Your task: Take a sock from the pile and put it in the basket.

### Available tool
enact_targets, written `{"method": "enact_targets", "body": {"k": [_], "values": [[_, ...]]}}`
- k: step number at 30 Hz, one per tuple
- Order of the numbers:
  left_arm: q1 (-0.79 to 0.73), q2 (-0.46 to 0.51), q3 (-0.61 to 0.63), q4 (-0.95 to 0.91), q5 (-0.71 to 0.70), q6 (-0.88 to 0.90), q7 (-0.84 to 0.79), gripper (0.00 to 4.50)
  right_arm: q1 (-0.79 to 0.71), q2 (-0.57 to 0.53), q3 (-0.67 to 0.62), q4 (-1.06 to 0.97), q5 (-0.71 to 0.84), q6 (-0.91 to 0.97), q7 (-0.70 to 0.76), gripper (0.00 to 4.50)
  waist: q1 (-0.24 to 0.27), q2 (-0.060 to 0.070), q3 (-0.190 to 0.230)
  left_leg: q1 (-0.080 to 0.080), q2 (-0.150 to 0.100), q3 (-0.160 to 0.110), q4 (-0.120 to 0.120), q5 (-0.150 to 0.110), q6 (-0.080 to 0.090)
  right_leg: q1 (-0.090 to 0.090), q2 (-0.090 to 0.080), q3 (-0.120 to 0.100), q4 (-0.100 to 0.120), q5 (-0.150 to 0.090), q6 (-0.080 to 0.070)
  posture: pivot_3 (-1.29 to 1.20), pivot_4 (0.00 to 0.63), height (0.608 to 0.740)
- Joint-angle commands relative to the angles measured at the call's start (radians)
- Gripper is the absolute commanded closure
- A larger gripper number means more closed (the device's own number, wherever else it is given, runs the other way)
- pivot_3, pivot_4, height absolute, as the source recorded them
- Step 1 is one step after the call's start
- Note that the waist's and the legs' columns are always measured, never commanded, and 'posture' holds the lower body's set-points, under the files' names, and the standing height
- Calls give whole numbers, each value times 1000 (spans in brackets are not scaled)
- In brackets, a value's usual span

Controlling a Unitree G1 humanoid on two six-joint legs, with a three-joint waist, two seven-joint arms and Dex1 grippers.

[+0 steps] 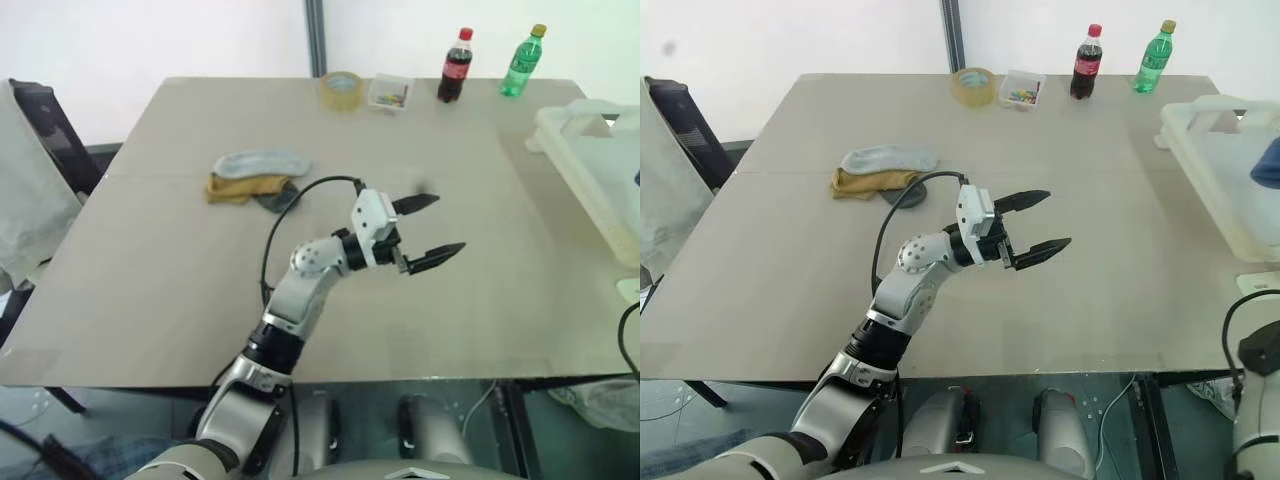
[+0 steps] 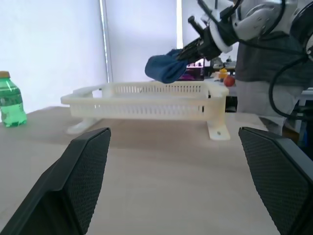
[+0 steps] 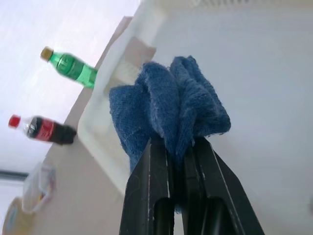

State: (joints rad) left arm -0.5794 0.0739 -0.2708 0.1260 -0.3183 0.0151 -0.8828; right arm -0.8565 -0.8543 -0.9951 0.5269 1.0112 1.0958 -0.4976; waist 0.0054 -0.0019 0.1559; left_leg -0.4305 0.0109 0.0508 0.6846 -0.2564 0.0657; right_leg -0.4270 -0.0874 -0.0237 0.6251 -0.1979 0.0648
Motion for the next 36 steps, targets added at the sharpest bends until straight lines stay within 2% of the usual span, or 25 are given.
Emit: {"method": "enact_targets", "body": {"k": [1,3,7,8,9,13,15,20,24,25,27,28,29,32,36], "values": [[-17,-13,9,-46,-12,-5,-4,0,-45,-35,0,145,-41,-91,58,3698,-1,0,0,0,0,0,0,0,0,0,0,0,0,0,0,0,150,740],[-17,-14,11,-44,-7,-6,0,0,-57,-36,5,185,-57,-109,64,2909,-2,1,0,0,0,1,0,0,0,0,0,1,0,0,0,0,150,740],[-8,-2,13,-49,3,-7,7,0,-71,-41,22,219,-101,-153,51,914,-2,1,1,0,0,0,0,0,0,0,0,1,0,0,0,0,150,740],[-4,1,12,-52,4,-6,8,0,-57,-47,45,205,-128,-161,61,365,-2,1,1,0,0,0,0,0,0,0,0,1,0,0,0,0,150,740],[-2,4,11,-54,7,-4,11,0,-36,-53,85,166,-161,-172,87,30,0,1,1,0,0,0,0,0,0,0,0,1,0,0,0,0,150,740],[7,21,15,-62,14,5,27,0,41,-60,229,-60,-229,-178,204,30,5,3,1,-1,0,0,0,0,0,-1,0,1,0,0,0,0,150,740],[11,31,17,-64,21,5,33,0,77,-57,262,-149,-234,-154,249,30,6,4,1,-1,0,1,0,0,0,-1,0,1,0,0,0,0,150,740],[-9,102,58,-16,99,-18,94,0,295,-59,348,-471,-200,-133,524,30,7,3,1,0,1,-1,0,0,0,-1,1,-1,1,0,0,0,150,740],[-32,174,107,29,138,-36,117,0,481,-4,377,-681,-150,-159,711,30,6,3,1,0,1,-2,0,0,0,0,1,-1,1,0,0,0,150,740],[-25,197,135,35,127,-9,125,0,570,23,410,-742,-183,-225,777,30,7,3,1,0,1,-1,0,0,0,0,1,-1,1,0,0,0,150,740],[31,240,208,0,49,126,128,0,830,55,516,-850,-330,-500,1021,30,6,3,1,0,1,-1,1,0,0,0,1,-1,1,0,0,0,150,740],[62,256,225,-23,38,164,132,0,911,78,525,-870,-356,-576,1106,30,17,-4,-2,0,1,-1,1,0,0,0,0,0,1,0,1,0,150,740],[100,275,228,-55,37,186,131,0,962,113,509,-870,-345,-630,1165,30,13,-5,-3,1,2,-6,0,0,0,3,1,-6,0,-1,3,0,150,740],[233,313,246,-179,2,266,136,0,1065,137,482,-841,-325,-680,1278,30,3,5,3,1,5,-4,-1,-1,-1,2,0,-4,-1,-1,4,0,150,740],[456,345,266,-385,-55,335,136,0,1129,127,460,-734,-325,-744,1440,30,3,-2,7,6,3,-1,2,-3,3,7,-3,1,-3,-2,2,0,150,740]]}}
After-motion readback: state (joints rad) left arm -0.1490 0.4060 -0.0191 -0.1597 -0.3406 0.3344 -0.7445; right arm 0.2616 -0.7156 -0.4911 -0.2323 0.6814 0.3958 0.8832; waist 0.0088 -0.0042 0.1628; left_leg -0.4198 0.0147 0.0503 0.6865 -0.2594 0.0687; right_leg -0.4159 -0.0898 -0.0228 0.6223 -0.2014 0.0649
